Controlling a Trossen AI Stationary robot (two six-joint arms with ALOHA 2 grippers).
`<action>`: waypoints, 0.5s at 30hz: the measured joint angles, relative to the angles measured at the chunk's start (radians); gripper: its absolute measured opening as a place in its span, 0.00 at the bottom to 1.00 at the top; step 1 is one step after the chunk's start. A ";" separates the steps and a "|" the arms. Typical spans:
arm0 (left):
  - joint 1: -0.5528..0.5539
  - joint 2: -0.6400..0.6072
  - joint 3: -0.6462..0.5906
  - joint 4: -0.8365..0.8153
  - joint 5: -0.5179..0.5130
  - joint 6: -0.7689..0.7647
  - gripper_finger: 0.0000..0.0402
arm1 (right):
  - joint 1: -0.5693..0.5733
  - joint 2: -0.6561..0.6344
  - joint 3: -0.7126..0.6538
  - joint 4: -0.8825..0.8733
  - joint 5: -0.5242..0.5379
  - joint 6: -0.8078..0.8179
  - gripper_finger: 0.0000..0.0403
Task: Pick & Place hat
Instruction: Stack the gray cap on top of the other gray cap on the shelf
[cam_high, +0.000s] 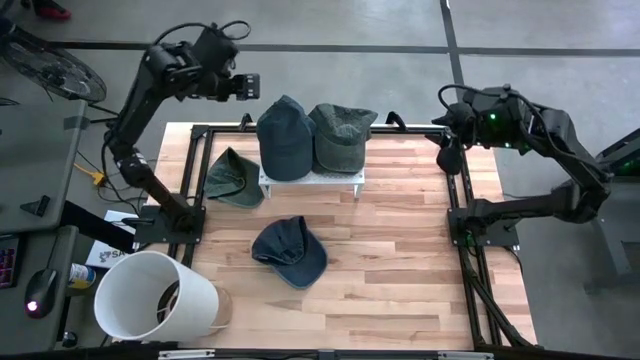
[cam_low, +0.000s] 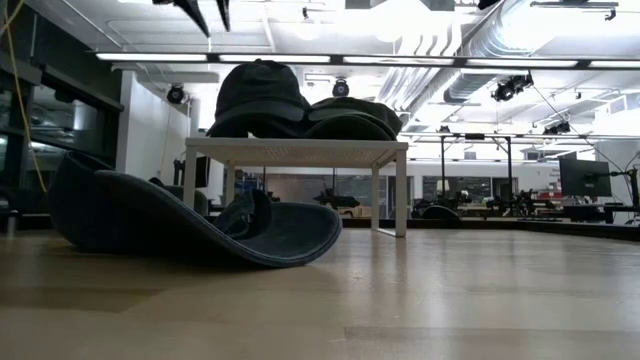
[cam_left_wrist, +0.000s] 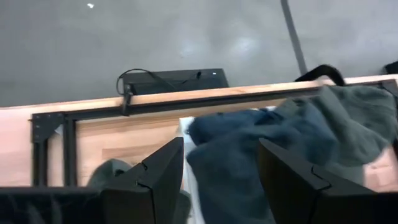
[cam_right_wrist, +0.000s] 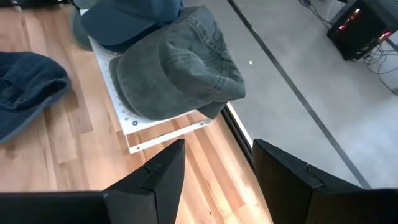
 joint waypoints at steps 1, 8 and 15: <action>-0.031 -0.002 0.000 0.000 -0.014 -0.022 0.48 | -0.008 0.000 0.000 0.000 -0.005 -0.001 0.45; -0.230 -0.041 -0.206 0.002 -0.142 -0.180 0.48 | -0.047 0.000 0.000 -0.017 -0.036 -0.005 0.45; -0.265 -0.295 -0.571 0.013 -0.239 -0.491 0.48 | -0.068 0.000 0.000 -0.054 -0.049 -0.024 0.45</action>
